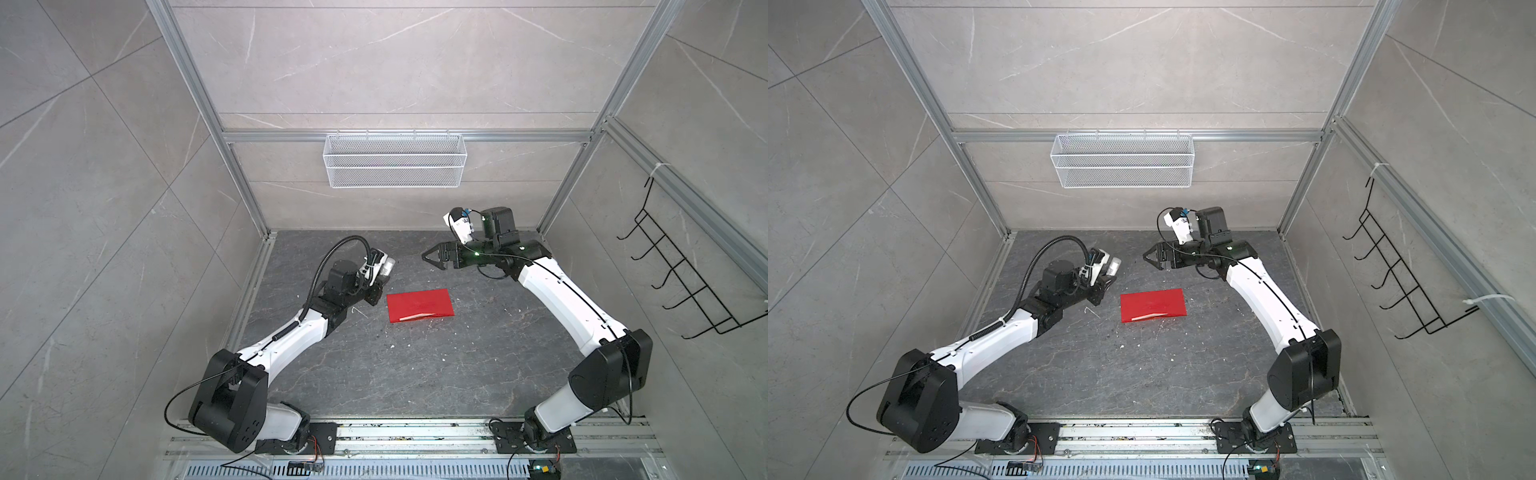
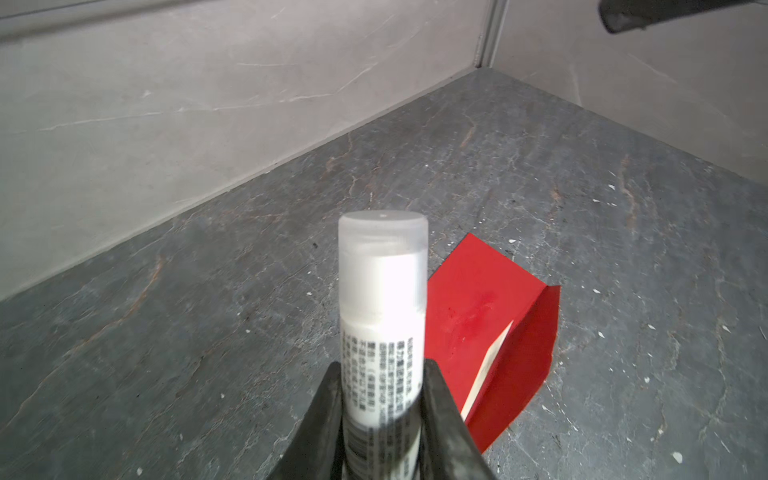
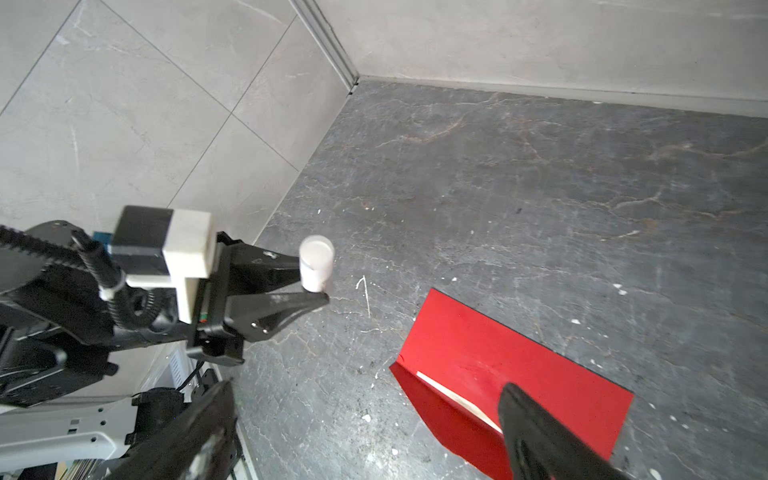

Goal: Place the letter into the envelope and seal it
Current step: 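Lift the glue stick with the left gripper while right gripper moves toward it, then grasp the translucent cap with the right gripper and pull it off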

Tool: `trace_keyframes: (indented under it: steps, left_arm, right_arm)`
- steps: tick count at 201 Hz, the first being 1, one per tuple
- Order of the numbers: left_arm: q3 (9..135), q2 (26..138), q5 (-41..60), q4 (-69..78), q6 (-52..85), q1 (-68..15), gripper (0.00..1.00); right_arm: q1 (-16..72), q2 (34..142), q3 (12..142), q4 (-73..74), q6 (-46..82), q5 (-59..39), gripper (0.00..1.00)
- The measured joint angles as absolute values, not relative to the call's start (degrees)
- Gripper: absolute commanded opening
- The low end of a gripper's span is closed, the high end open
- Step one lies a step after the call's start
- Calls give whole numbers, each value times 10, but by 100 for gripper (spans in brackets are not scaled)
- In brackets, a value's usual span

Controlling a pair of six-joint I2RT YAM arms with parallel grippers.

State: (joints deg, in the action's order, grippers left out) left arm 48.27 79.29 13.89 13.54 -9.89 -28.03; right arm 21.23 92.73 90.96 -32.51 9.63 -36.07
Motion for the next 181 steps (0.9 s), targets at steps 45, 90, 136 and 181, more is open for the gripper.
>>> trace_keyframes:
  steps: [45, 90, 136, 181]
  left_arm:
    - [435, 792, 192, 208, -153, -284, 0]
    - [434, 789, 220, 241, -187, -287, 0]
    - [433, 786, 231, 250, -202, -288, 0]
    - [432, 786, 234, 254, -205, -289, 0]
  right_arm:
    - [251, 975, 975, -384, 76, -364, 87]
    - [287, 1024, 1023, -443, 60, -358, 75]
    - [306, 1049, 1050, -472, 52, -344, 62]
    - [313, 1054, 1060, -480, 47, -332, 45]
